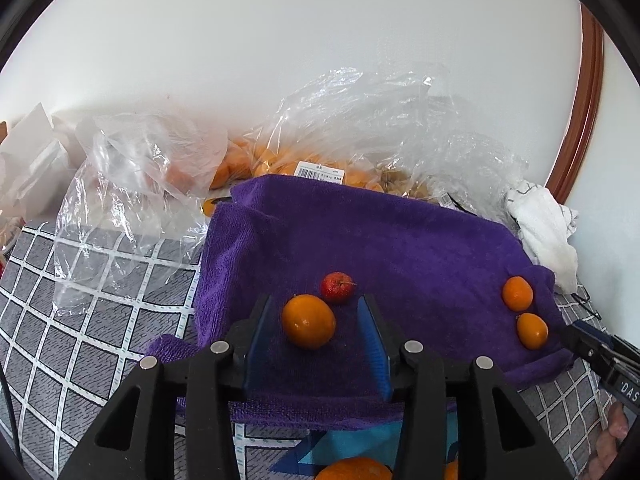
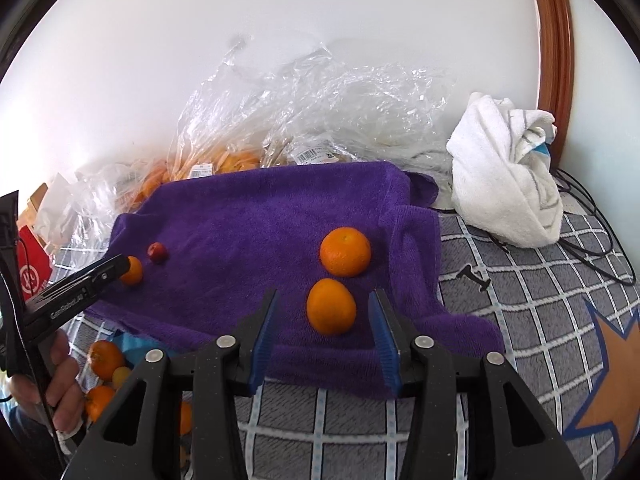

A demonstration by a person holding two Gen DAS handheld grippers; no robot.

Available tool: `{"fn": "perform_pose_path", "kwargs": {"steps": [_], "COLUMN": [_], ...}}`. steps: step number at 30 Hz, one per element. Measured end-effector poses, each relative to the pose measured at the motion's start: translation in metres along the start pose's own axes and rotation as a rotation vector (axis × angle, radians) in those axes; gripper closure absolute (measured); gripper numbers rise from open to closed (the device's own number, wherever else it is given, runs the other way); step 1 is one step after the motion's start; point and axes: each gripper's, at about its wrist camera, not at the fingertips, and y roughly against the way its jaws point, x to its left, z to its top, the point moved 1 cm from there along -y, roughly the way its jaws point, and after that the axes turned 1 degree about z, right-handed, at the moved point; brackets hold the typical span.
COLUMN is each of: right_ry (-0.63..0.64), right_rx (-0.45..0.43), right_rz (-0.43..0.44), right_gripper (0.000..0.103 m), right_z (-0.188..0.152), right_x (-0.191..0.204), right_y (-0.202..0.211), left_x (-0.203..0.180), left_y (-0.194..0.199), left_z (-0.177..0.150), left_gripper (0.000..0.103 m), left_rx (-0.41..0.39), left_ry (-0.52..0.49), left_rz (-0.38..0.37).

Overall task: Organize fruits
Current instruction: 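Open the right tool then the left tool, releasing both oranges onto the towel, then grasp the yellow-green fruit with the right tool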

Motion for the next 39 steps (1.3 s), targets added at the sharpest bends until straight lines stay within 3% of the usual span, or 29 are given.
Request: {"fn": "perform_pose_path", "kwargs": {"steps": [8, 12, 16, 24, 29, 39], "right_ry": [0.055, 0.104, 0.121, 0.126, 0.147, 0.153], "right_rx": [0.029, 0.021, 0.032, 0.074, 0.098, 0.136], "right_rz": [-0.003, -0.003, 0.018, 0.077, 0.094, 0.173], "right_gripper": [0.057, 0.057, 0.057, 0.057, 0.057, 0.059], "right_z": [-0.023, -0.035, -0.047, -0.065, -0.074, -0.088], "right_x": [0.022, 0.037, 0.046, 0.061, 0.074, 0.094], "right_y": [0.022, 0.032, 0.033, 0.029, 0.03, 0.023], "left_x": [-0.009, -0.005, 0.01, 0.05, 0.074, 0.087], "left_y": [0.026, 0.033, 0.047, 0.068, 0.062, 0.07], "left_z": [0.005, -0.001, -0.008, -0.044, -0.066, -0.068], "left_gripper": [0.056, 0.056, 0.056, 0.055, 0.055, 0.055], "left_rx": [-0.081, -0.041, 0.035, 0.082, 0.17, 0.125], "left_ry": [-0.046, -0.066, -0.047, -0.019, 0.054, 0.142], "left_rz": [0.038, 0.124, 0.089, 0.151, 0.127, 0.075]}}
